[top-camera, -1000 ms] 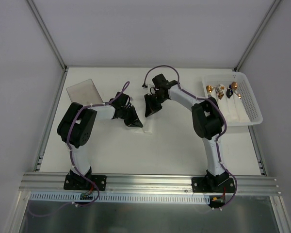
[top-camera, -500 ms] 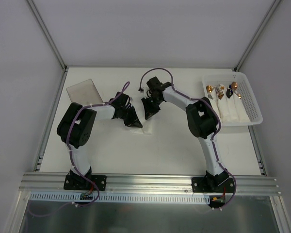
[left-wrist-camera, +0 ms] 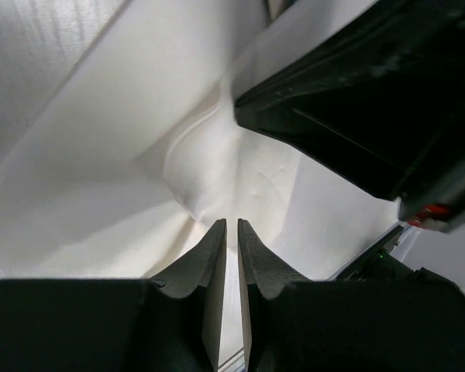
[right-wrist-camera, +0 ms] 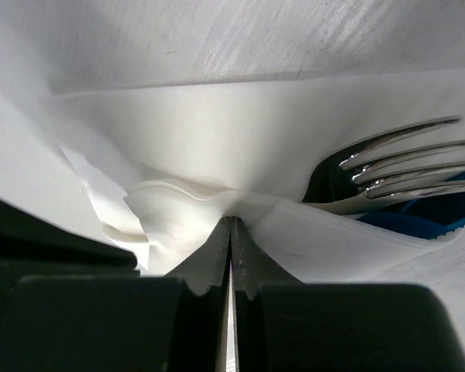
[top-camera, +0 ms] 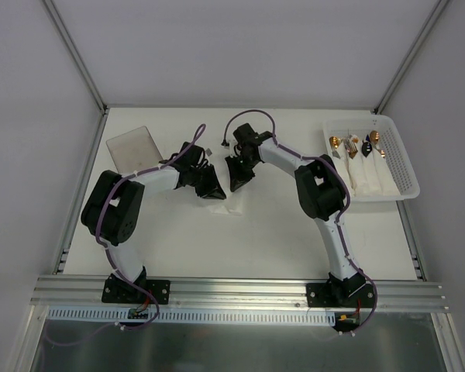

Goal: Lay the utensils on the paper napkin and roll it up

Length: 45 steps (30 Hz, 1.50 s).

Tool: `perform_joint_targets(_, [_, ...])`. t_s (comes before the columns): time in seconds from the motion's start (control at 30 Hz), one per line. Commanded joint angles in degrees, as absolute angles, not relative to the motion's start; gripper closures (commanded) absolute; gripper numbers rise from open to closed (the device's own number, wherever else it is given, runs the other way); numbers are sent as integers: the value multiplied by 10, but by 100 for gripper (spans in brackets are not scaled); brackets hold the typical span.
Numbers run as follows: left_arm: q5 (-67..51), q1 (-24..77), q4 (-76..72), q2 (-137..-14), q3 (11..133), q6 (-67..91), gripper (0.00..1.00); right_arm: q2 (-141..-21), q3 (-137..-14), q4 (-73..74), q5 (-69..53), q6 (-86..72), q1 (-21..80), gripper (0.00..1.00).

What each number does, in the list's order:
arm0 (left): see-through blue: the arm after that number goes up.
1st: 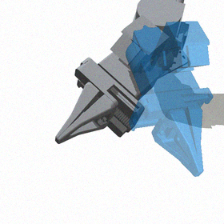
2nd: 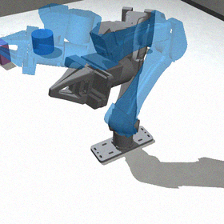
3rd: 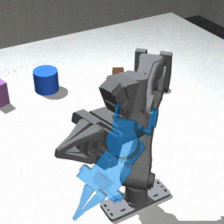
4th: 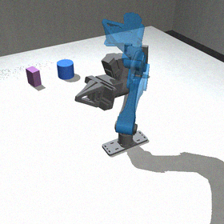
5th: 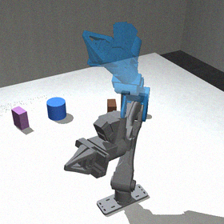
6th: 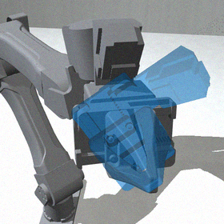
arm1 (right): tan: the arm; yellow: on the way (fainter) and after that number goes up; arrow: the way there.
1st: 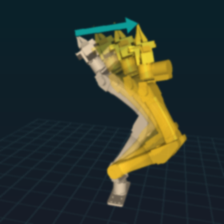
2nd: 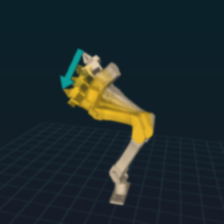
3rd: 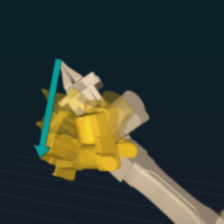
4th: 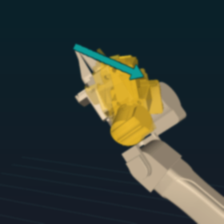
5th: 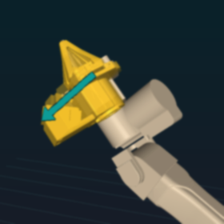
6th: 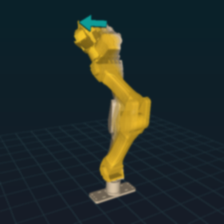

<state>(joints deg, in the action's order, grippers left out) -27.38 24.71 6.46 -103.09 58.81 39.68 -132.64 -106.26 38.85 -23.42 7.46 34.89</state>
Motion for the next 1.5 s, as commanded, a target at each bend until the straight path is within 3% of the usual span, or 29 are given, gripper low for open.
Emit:
perform_joint_targets(0.0, [-279, 250, 66, -996, 607, 370, 88, -1349, -1068, 414, -214, 68, 352, 99])
perform_joint_targets(0.53, [-295, 274, 46, -1085, 616, 398, 87, -1346, -1062, 435, -221, 31, 350, 100])
perform_joint_targets(0.97, [-258, 271, 123, -1114, 611, 402, 89, -1339, -1051, 442, -226, 12, 330, 100])
perform_joint_targets(1.2, [-240, 272, 173, -1108, 612, 360, 90, -1317, -1066, 438, -289, 21, 301, 87])
perform_joint_targets(1.47, [-231, 271, 228, -1129, 646, 280, 88, -1310, -1076, 433, -343, 66, 295, 82])
